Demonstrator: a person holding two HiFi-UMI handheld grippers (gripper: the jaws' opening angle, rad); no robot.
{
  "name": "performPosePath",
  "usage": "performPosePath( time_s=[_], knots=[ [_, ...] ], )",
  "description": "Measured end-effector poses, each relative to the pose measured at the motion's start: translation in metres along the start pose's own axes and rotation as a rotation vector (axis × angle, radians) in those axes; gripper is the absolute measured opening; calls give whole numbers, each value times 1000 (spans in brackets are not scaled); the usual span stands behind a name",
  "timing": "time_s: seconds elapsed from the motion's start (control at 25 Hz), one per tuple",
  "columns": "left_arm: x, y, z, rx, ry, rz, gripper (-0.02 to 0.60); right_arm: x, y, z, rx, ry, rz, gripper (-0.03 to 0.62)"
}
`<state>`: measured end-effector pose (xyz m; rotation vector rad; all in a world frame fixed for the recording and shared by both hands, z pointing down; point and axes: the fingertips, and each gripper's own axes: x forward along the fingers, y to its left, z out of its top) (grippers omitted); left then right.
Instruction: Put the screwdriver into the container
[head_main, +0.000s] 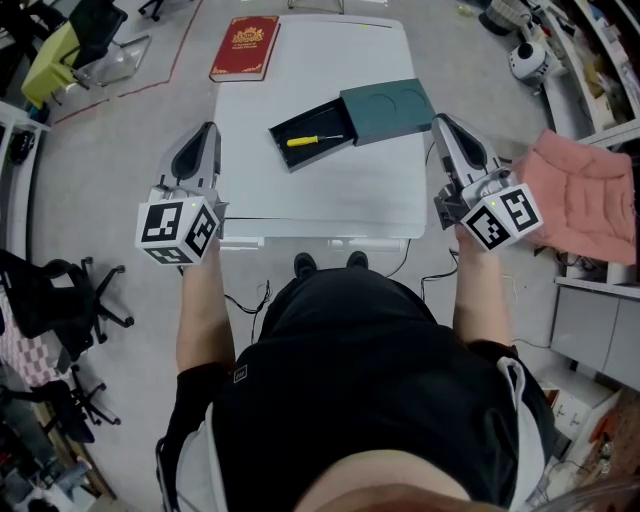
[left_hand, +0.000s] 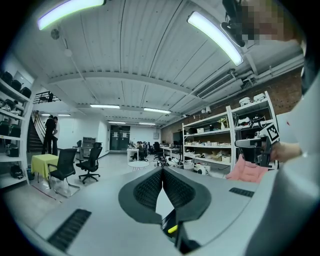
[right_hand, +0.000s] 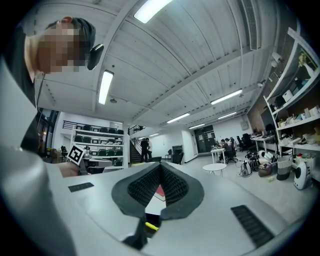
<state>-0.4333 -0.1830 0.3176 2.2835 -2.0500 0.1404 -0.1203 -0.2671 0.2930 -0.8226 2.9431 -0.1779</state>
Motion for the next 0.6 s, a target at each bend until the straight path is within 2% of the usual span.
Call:
performPosePath(
  time_s=[0.6],
  knots=[
    [6, -2, -3, -2, 7, 3, 17, 4, -4, -5, 6, 11, 15, 29]
  ],
)
